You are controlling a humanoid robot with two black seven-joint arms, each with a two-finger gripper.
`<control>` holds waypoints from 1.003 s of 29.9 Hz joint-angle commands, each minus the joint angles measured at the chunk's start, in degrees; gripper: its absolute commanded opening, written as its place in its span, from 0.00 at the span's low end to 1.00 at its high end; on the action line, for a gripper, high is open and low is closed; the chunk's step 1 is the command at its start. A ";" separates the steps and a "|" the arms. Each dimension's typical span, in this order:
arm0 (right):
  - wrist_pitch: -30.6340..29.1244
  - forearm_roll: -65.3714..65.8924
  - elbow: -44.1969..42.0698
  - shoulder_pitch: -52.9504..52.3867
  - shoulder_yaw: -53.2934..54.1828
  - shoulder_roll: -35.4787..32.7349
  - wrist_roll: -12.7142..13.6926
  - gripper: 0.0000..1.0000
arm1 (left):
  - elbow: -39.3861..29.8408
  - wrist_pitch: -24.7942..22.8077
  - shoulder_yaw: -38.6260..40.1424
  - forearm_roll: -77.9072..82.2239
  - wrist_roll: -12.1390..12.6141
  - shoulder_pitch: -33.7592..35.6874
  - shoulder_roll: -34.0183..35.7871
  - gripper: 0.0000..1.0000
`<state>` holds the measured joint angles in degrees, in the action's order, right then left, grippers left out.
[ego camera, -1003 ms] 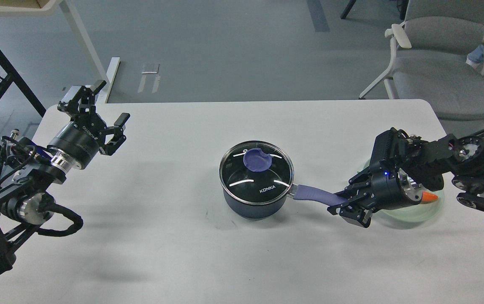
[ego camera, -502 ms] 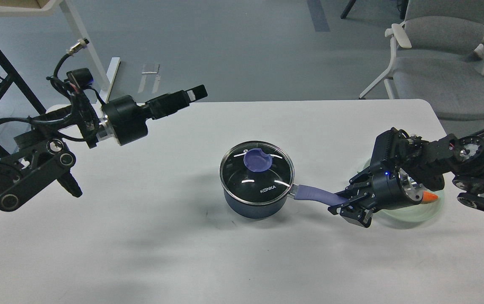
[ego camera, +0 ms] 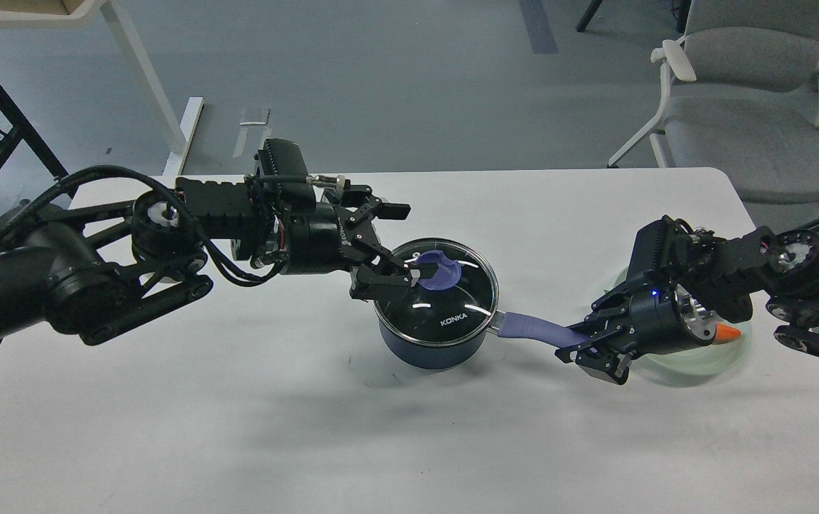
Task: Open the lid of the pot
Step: 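Reach the left gripper to the purple knob on the glass lid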
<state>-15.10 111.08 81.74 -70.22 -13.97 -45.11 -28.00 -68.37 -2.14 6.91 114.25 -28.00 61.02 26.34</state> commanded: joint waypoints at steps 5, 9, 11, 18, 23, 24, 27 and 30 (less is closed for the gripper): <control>-0.01 0.01 0.00 0.00 -0.01 0.20 0.00 0.26 | 6.84 0.47 -0.23 4.66 0.00 -0.55 -5.33 0.99; -0.01 0.01 0.00 -0.09 -0.01 0.20 0.00 0.26 | 8.17 1.08 -0.93 5.20 0.00 -0.72 -6.04 0.99; -0.01 0.01 0.00 -0.09 -0.01 0.20 0.00 0.26 | 8.60 1.26 -2.07 5.20 0.00 -0.63 -7.00 0.99; -0.01 0.01 0.00 -0.09 -0.01 0.20 0.00 0.26 | 9.22 1.43 -2.16 5.20 0.00 -2.04 -7.36 0.98; -0.01 0.01 0.00 -0.09 -0.01 0.20 0.00 0.26 | 11.06 3.19 -2.25 5.20 0.00 -2.13 -8.15 0.95; -0.01 0.01 0.00 -0.09 -0.01 0.20 0.00 0.26 | 11.24 3.19 -2.25 5.20 0.00 -2.13 -8.24 0.93; -0.01 -0.08 0.00 -0.09 -0.01 0.20 0.00 0.26 | 11.51 3.19 -2.25 5.20 0.00 -2.13 -8.76 0.89; -0.01 0.01 0.00 -0.09 -0.01 0.20 0.00 0.26 | 12.03 3.19 -2.34 5.20 0.00 -2.22 -9.38 0.89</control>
<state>-15.12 111.09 81.74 -70.31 -13.98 -44.90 -28.00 -56.73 1.04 4.66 119.45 -28.00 58.89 17.47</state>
